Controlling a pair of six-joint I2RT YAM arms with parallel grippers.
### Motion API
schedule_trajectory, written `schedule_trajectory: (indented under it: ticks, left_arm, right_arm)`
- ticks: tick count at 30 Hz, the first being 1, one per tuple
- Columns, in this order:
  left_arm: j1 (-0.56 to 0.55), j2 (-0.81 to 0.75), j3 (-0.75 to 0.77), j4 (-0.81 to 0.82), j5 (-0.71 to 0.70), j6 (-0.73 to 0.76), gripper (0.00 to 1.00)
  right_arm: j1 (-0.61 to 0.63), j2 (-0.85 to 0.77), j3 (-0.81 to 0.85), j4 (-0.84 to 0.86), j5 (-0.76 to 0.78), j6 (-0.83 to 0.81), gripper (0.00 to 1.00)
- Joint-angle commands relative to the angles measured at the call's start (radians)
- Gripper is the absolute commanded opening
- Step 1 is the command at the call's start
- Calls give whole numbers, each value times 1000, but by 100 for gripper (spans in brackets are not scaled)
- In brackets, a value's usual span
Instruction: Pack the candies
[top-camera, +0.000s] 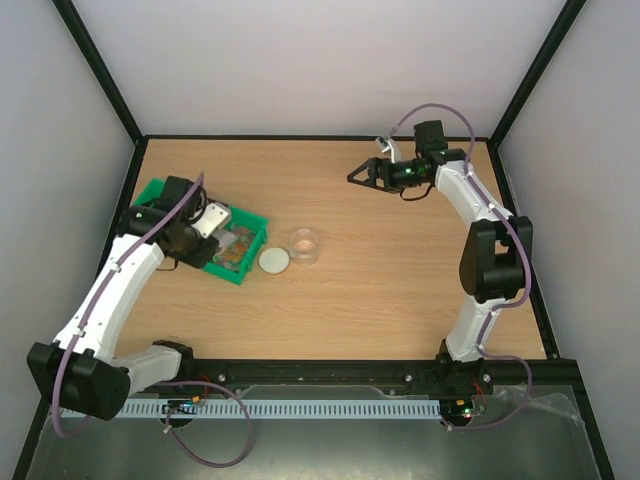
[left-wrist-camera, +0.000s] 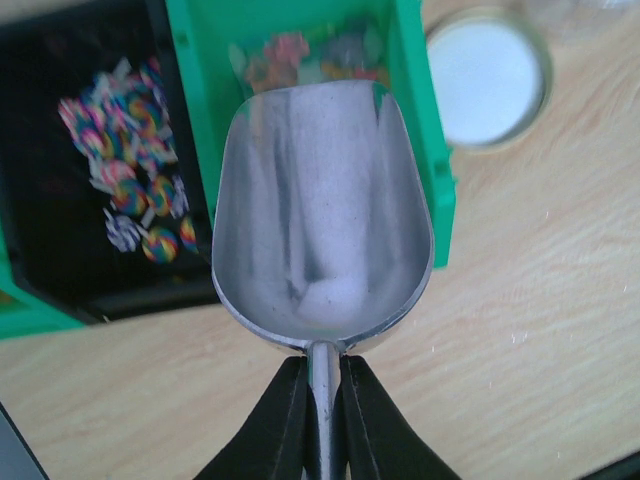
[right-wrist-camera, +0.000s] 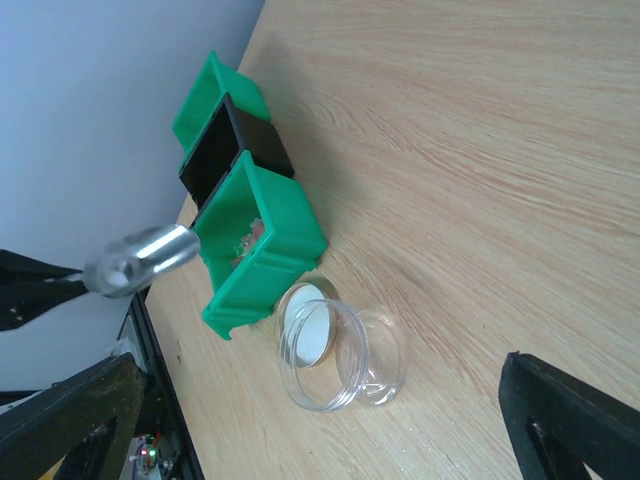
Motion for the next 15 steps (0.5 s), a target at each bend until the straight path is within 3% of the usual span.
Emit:
schedule_trajectory:
  ticks: [1, 11, 15]
  left_arm:
    - [7, 2, -52, -75, -59, -4, 2]
    - [6, 118, -93, -56, -36, -23, 2]
    - [4, 178, -88, -52, -92, -15, 2]
  right_arm:
    - [4, 34, 74, -4, 4, 5, 99]
    - [4, 37, 95, -58, 37, -14, 99]
    - [4, 32, 90, -58, 49, -7, 99]
